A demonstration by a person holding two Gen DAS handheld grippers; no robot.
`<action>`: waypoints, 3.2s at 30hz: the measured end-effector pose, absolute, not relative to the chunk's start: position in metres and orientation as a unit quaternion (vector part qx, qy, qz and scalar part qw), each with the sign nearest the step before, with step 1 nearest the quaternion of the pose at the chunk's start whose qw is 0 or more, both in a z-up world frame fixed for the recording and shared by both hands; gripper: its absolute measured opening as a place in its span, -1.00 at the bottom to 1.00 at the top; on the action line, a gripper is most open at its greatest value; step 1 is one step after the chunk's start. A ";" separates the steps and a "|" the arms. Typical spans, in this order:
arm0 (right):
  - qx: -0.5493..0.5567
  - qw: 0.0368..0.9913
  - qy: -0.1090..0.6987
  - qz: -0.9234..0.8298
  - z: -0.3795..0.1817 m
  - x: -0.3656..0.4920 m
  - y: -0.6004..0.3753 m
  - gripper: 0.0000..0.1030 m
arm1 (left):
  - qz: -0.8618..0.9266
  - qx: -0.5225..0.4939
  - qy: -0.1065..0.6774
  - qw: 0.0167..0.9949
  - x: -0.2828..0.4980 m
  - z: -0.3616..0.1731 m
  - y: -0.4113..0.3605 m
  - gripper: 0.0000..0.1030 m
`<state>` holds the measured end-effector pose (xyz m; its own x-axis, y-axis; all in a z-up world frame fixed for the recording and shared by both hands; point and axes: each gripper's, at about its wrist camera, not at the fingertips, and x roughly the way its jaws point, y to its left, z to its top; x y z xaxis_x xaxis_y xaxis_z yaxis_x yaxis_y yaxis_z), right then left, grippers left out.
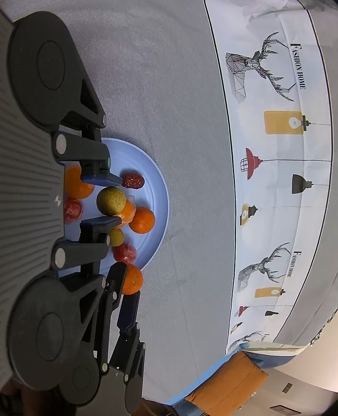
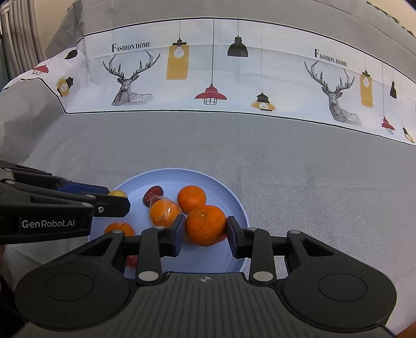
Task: Organize fruits
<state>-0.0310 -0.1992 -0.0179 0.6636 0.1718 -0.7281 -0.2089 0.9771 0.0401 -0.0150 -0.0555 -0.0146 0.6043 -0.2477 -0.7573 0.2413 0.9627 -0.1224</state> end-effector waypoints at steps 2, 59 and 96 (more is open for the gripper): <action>-0.024 0.911 0.398 0.104 -0.019 -0.031 -0.199 -0.29 | -0.137 -0.005 0.422 0.896 -0.016 -0.014 -0.055 -0.48; -0.007 0.907 0.421 0.014 -0.015 -0.053 -0.223 0.99 | 0.000 -0.002 0.466 0.885 -0.050 -0.017 -0.046 0.99; -0.039 0.897 0.440 0.023 -0.032 -0.048 -0.210 0.98 | -0.011 -0.010 0.478 0.878 -0.046 -0.020 -0.045 0.99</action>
